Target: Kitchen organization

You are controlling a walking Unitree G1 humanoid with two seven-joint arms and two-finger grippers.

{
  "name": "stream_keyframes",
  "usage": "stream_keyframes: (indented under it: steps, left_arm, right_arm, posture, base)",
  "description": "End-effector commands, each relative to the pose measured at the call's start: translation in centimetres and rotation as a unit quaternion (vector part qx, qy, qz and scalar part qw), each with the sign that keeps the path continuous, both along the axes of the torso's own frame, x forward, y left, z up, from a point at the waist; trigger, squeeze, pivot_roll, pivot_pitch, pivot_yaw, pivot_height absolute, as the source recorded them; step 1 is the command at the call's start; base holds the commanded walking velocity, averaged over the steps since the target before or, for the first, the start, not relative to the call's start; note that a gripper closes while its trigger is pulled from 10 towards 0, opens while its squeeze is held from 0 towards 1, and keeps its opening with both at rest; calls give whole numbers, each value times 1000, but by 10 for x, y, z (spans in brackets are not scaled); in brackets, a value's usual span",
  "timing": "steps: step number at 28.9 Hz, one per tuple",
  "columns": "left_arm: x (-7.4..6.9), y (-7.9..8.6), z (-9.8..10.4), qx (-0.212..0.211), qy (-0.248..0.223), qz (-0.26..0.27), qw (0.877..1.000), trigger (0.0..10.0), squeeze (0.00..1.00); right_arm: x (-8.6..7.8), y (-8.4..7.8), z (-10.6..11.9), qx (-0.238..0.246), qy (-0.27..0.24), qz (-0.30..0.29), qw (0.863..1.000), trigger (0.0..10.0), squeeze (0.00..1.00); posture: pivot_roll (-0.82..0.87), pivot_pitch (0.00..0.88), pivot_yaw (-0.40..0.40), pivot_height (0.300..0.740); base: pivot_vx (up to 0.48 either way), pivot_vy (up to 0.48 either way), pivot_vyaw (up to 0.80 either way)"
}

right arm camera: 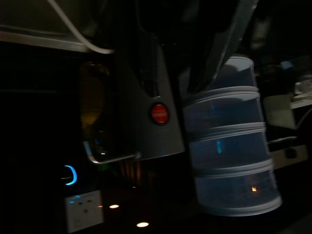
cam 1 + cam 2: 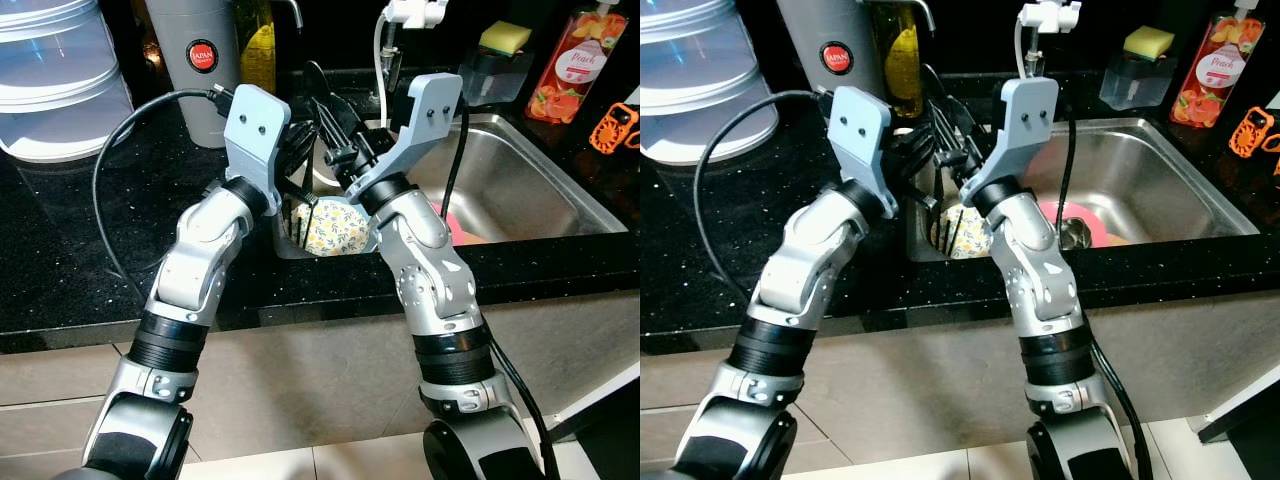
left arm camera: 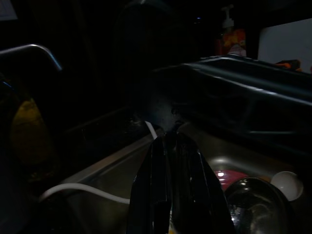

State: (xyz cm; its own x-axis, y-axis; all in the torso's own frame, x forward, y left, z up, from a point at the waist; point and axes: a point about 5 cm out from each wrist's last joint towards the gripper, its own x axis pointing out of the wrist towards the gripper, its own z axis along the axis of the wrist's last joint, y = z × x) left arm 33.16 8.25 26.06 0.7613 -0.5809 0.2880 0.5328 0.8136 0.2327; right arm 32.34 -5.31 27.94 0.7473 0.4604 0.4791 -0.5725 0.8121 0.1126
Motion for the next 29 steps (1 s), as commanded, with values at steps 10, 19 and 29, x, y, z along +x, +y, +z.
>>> stream_keyframes:
  steps: [10, 19, 29]
  left_arm:
    - [-7, -10, -7, 14, 9, -30, 999, 10000, 0]
    - [3, 20, 4, 6, -52, 118, 992, 10000, 0]
    - [11, 93, -17, -23, 10, 342, 939, 10000, 0]
  right_arm:
    - [2, 4, -5, -7, 5, -5, 1000, 0, 0]
    - [9, -25, -9, -9, -2, -100, 995, 10000, 0]
    - [24, -109, -55, -1, 121, -320, 940, 10000, 0]
  posture:
    - [117, 0, 14, 740]
    - [134, 0, 12, 740]
    - [138, 0, -4, 740]
  base:
    - [0, 0, 0]
    - [0, 0, 0]
    - [0, 0, 0]
